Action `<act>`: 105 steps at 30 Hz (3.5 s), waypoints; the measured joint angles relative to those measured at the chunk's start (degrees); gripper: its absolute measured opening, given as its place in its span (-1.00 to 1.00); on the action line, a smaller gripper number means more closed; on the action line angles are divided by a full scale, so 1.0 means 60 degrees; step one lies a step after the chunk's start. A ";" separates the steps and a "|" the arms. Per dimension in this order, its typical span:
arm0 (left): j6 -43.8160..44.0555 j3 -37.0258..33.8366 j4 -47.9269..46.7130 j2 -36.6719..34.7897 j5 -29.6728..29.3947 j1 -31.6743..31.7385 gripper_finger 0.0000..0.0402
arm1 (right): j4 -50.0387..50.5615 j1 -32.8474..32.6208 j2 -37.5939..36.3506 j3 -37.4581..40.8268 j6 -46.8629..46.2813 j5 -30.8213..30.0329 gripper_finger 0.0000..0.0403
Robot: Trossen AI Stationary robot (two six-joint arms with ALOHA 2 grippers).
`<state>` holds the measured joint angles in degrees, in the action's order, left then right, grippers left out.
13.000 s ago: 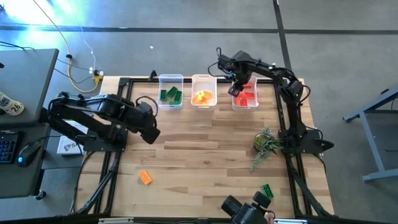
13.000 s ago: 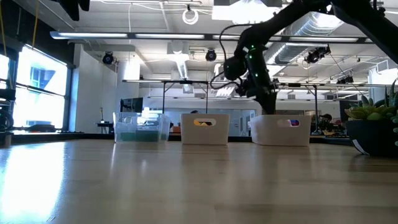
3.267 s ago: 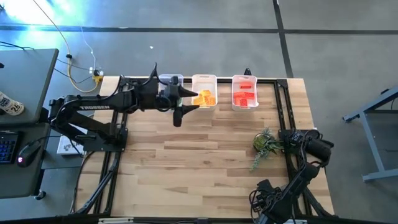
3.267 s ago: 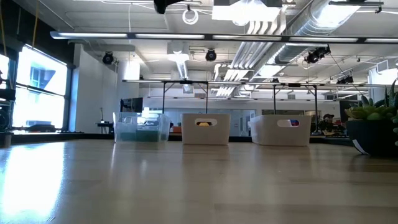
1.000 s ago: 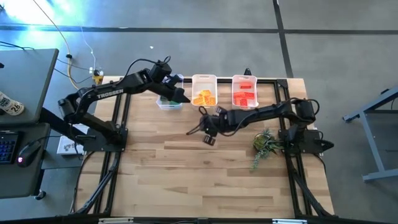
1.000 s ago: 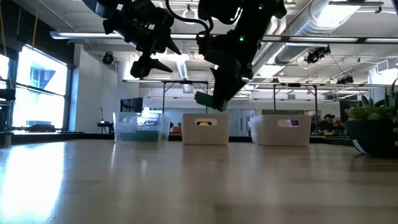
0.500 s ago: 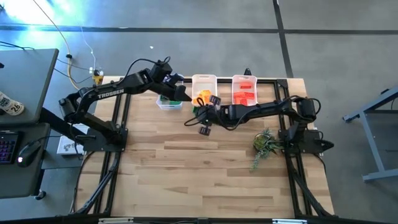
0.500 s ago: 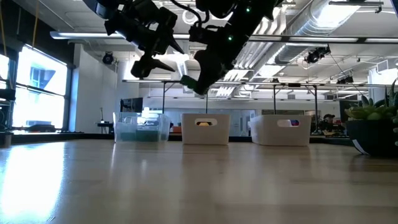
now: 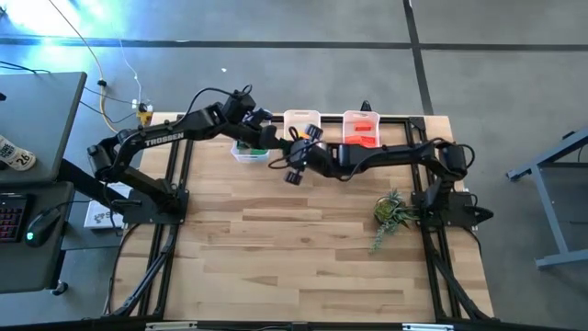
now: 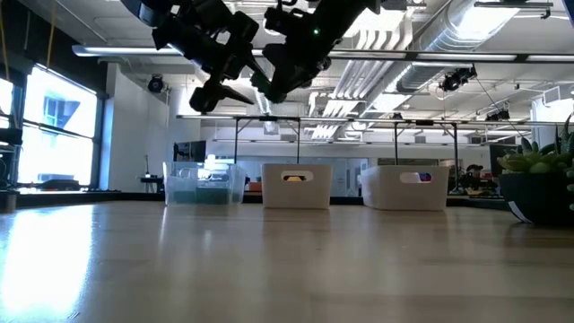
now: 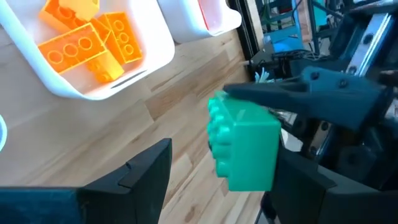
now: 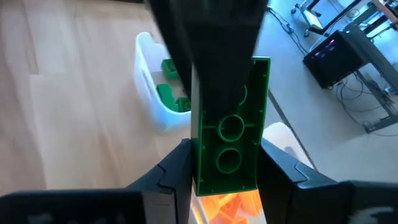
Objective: Sort & place blocks by color
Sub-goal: Put the green game piece into the transparent bin, then return to Home Position
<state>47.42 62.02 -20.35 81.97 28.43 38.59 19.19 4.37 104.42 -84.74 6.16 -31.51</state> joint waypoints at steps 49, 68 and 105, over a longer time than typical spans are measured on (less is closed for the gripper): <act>-0.2607 -0.0011 -0.0157 0.0481 -0.0454 0.0396 -0.68 | 0.0469 0.0151 0.0007 -0.0286 -0.1495 0.0202 0.05; -0.6591 -0.0011 -0.2194 0.0474 -0.4163 0.2114 -0.65 | 0.0541 0.0166 0.0007 -0.0286 -0.2757 -0.0099 0.07; -0.6923 0.0346 -0.1946 -0.0396 -0.0555 0.1495 -0.10 | 0.0903 -0.0163 -0.0007 -0.0301 -0.4040 0.2859 0.07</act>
<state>5.88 64.10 -32.02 79.60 25.10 47.56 24.60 3.39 104.38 -86.54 -18.08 -14.36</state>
